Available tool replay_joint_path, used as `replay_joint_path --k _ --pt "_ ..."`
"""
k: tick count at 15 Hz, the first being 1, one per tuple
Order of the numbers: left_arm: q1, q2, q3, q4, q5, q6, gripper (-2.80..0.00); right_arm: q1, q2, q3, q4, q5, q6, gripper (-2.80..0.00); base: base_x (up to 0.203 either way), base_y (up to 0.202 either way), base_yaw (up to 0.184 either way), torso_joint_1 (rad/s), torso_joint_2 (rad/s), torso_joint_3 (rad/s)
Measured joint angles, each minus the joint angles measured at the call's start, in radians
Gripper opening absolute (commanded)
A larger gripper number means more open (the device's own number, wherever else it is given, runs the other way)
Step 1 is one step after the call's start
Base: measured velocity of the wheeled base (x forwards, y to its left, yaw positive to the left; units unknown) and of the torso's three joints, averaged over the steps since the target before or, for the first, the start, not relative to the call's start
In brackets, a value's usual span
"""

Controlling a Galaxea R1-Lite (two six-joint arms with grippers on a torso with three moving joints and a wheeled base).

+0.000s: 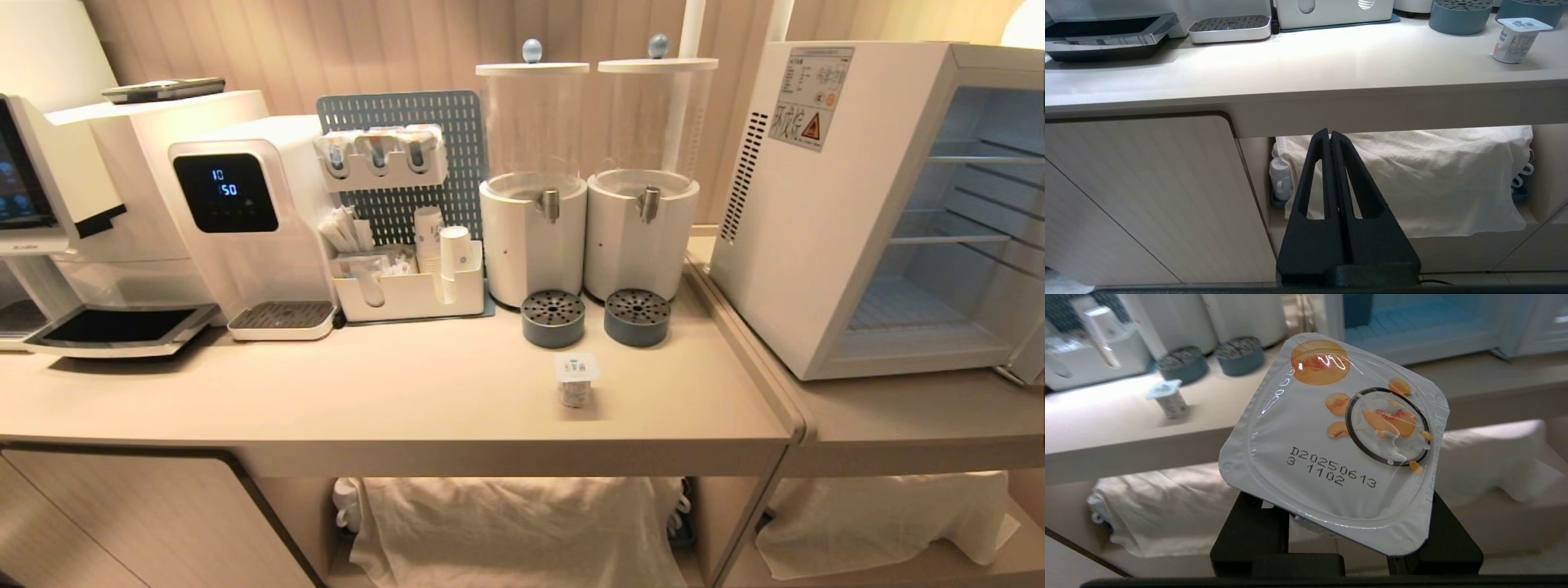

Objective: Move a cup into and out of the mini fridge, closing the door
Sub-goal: Put the yoghurt in the freezer

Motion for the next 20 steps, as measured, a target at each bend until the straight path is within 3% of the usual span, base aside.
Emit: replay_joint_path --k 5,8,12,20 --pt "0.0 0.0 0.0 0.0 -0.002 -0.009 -2.8 -0.01 -0.107 0.419 -0.417 0.057 -0.062 -2.8 0.0 0.0 0.0 0.0 0.0 0.0" --pt "0.0 0.0 0.001 0.0 -0.001 -0.001 -2.8 -0.012 -0.118 0.432 -0.334 0.083 -0.099 -2.8 0.0 0.0 0.0 0.0 0.0 0.0" --pt "-0.001 0.0 0.0 0.002 0.0 0.004 -2.8 -0.013 -0.12 0.437 -0.339 0.084 -0.099 -2.8 0.0 -0.024 0.006 0.0 0.0 0.001" --pt "0.0 0.0 -0.001 0.002 0.0 0.005 -2.8 -0.013 -0.12 0.437 -0.338 0.085 -0.1 -2.8 0.0 -0.189 0.001 0.001 0.0 0.003"
